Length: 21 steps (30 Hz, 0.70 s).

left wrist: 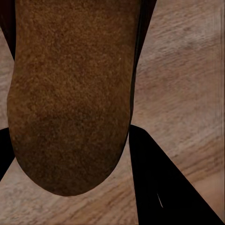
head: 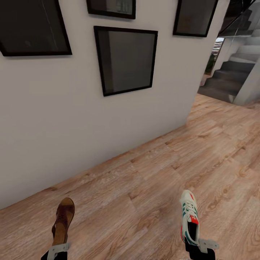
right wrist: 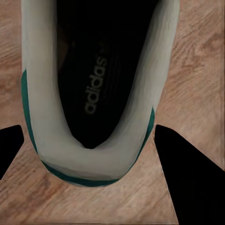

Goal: Pick up the two gym shoes and the two sandals from the corridor floor and place them onto the hallstand (shoe rack) in the corridor, making sure they are on the rack and not on the floor. Arrange them so the two gym shoes are next to each other and the two sandals are next to each other.

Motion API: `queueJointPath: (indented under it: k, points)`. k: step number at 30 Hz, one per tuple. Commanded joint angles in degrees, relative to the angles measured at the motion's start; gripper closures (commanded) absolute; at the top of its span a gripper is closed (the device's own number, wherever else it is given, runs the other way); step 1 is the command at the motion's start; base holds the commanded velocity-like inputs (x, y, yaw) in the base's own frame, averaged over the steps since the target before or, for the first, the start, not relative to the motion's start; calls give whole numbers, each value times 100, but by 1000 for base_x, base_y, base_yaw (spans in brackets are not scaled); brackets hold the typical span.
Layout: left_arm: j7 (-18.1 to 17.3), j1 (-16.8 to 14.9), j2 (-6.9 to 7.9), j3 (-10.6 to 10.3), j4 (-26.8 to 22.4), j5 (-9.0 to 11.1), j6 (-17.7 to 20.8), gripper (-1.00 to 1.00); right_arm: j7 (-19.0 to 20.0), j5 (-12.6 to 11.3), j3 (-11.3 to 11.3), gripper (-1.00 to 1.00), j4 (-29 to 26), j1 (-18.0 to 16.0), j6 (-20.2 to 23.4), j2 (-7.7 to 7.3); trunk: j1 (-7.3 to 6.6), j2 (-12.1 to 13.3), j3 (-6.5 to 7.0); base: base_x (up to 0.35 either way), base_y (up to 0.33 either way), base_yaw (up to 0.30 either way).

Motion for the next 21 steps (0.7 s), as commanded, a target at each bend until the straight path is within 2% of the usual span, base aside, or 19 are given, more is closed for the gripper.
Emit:
queueJointPath:
  k: [1,13,21]
  points:
    - [-33,-3,-4,51,2,-78,-21,100,10,-6,-17,100,7,-4,-19,-1,-24,40,14,0,0,-300]
    - [-33,-1,-15,48,2,-78,-20,100,10,-12,-17,100,7,-4,-20,-2,-287,521,230,0,0,-300]
    - [-33,-3,-14,48,2,-78,-20,100,10,-12,-17,100,7,-4,-20,-3,-287,521,230,0,0,-300]
